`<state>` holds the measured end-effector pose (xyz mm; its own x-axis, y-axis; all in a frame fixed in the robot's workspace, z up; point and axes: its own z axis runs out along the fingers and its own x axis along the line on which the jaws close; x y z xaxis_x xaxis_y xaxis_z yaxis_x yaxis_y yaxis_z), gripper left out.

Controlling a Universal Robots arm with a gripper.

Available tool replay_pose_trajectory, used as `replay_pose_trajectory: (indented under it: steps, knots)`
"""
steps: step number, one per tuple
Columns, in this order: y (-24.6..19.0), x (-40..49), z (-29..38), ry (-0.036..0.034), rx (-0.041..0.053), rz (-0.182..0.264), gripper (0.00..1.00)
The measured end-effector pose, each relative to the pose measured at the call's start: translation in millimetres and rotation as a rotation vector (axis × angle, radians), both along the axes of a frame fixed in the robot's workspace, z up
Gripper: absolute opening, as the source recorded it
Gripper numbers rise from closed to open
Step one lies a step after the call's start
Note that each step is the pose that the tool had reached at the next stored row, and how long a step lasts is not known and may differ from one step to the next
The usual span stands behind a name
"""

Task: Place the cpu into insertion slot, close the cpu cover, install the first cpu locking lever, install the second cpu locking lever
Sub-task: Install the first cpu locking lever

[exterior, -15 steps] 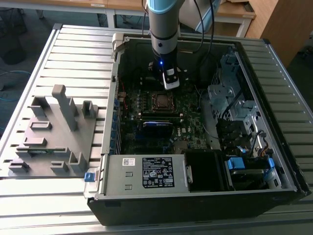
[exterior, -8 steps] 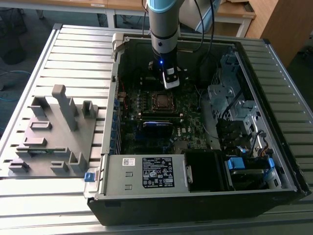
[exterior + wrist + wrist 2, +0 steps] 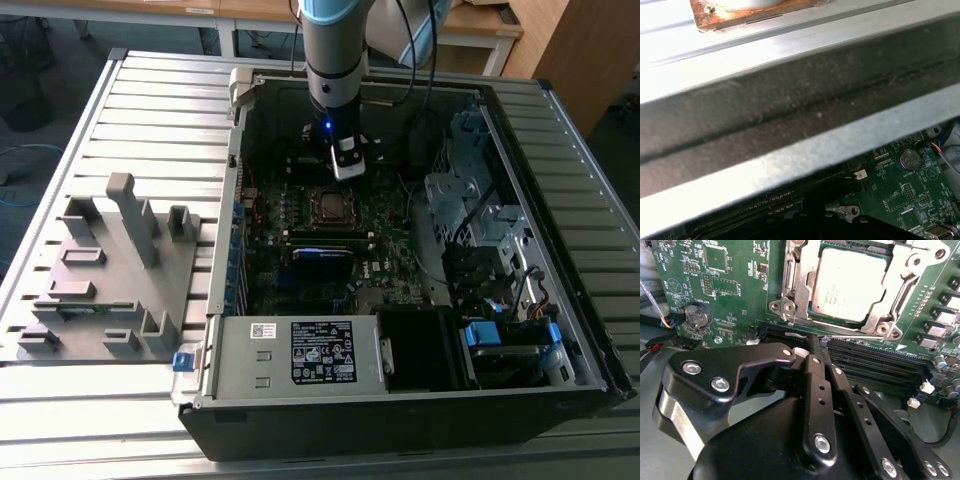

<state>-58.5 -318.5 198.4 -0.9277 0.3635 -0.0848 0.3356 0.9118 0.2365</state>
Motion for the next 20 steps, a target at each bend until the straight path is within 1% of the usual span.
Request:
replay_pose_trajectory:
  steps: [2, 7, 10, 15, 17, 20]
  knots:
    - [0.4, -0.1, 0.0, 0.0000, 0.0013, 0.000, 0.10]
    - [0.5, 0.0, -0.6, -0.0002, 0.0011, 0.000, 0.10]
    - [0.4, 0.0, -1.4, 0.0001, -0.0066, 0.000, 0.10]
    - [0.4, 0.1, -2.0, -0.0001, -0.0251, 0.000, 0.10]
    - [0.4, 0.1, -2.4, 0.0001, -0.0277, 0.000, 0.10]
    - [0.4, 0.1, -3.5, 0.0000, -0.0276, 0.000, 0.10]
